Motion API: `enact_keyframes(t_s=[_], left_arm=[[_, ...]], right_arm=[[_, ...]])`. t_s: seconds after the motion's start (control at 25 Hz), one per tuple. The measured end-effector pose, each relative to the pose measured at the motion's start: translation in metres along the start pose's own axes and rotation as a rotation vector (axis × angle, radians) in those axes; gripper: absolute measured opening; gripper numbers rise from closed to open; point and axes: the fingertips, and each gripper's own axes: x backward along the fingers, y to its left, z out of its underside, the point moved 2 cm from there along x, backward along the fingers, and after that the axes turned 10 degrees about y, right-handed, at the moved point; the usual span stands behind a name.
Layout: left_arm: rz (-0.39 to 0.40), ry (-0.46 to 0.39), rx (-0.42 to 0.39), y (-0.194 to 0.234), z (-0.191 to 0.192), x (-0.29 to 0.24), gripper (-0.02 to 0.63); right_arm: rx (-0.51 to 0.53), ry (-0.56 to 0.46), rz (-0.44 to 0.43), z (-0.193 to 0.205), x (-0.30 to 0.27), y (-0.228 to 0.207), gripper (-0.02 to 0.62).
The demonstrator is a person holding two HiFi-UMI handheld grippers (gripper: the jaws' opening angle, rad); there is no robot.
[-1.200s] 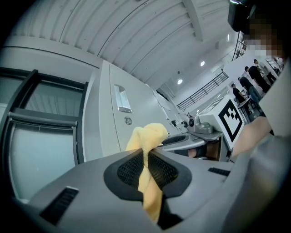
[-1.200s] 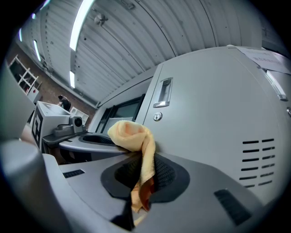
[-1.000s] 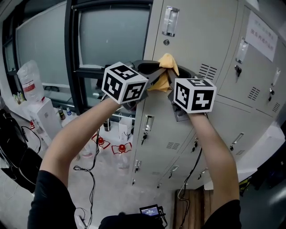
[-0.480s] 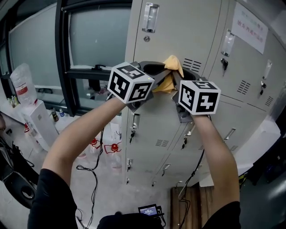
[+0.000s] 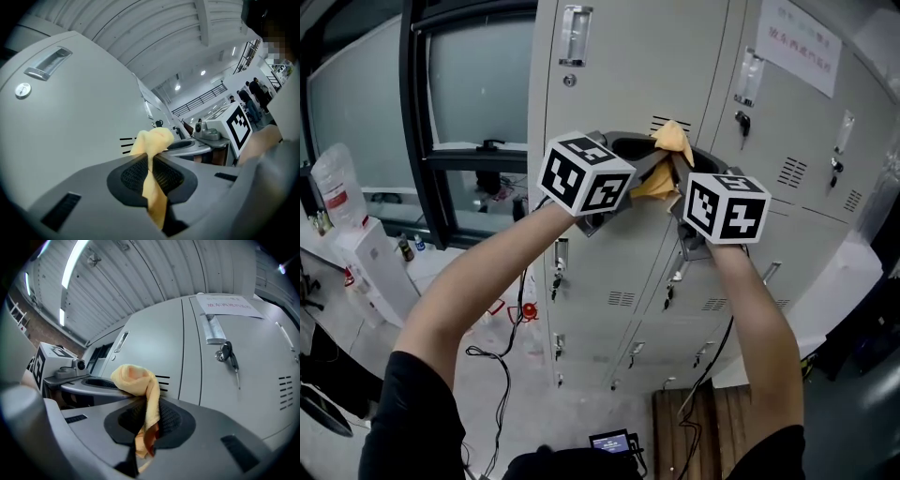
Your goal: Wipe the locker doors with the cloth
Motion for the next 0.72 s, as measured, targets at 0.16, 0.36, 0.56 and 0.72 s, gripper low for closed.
enact_keyframes(t_s=[0.16, 0.36, 0.56, 0.72], left_arm=[[0.018, -0.004, 0.003, -0.009, -0.004, -0.017, 0.043], [0.029, -0.004, 0.008, -0.017, -0.009, -0.031, 0.043], [0.026, -0.004, 0.008, -0.022, -0.010, -0.039, 0.043], [0.022, -0.006, 0.011, -0.023, -0.010, -0.040, 0.043]], right_arm=[[-0.006, 0.001, 0.012, 0.004, 0.008, -0.017, 0.061], [-0.011, -0.001, 0.019, 0.007, 0.016, -0.033, 0.061], [-0.014, -0.001, 0.017, 0.009, 0.019, -0.040, 0.061], [-0.016, -0.005, 0.011, 0.010, 0.020, -0.042, 0.061]])
